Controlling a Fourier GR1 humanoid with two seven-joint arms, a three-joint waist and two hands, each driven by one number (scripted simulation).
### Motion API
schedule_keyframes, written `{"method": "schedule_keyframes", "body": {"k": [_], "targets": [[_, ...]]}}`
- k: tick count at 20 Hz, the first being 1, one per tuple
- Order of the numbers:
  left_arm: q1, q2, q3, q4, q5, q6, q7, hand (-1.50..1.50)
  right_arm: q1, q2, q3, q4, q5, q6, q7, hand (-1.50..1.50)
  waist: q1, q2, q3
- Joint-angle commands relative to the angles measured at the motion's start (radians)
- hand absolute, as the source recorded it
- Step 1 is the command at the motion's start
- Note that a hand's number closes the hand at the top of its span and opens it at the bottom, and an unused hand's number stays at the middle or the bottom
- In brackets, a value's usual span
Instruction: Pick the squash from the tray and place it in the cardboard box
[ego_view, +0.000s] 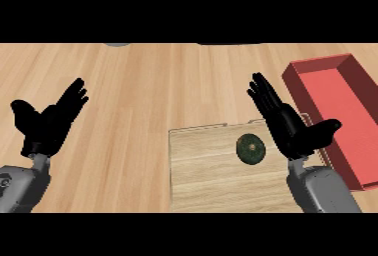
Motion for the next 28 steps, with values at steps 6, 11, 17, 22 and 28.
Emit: {"method": "schedule_keyframes", "body": {"k": [6, 11, 17, 22, 28], "targets": [[-0.049, 0.079, -0.041, -0.105, -0.161, -0.037, -0.176, 0.00, -0.156, -0.310, -0.194, -0.293, 0.186, -0.075, 0.049, -1.50, -0.037, -0.042, -0.010], [0.018, 0.043, -0.081, -0.145, -0.170, -0.066, -0.224, 0.00, 0.087, -0.526, -0.197, -0.376, 0.345, 0.007, 0.042, -1.50, -0.014, -0.017, -0.005], [0.000, 0.011, -0.087, -0.117, -0.200, -0.074, -0.250, 0.00, 0.158, -0.590, -0.101, -0.439, 0.563, 0.040, -0.082, -1.50, 0.011, -0.008, -0.005], [-0.007, 0.018, -0.077, -0.139, -0.196, -0.106, -0.229, 0.00, 0.133, -0.690, -0.052, -0.518, 0.635, 0.182, 0.096, -1.50, 0.022, -0.007, -0.007], [-0.066, -0.011, -0.076, -0.086, -0.217, -0.109, -0.231, 0.00, 0.011, -0.714, 0.146, -0.619, 0.708, 0.410, 0.378, -1.50, 0.033, -0.003, -0.008]]}}
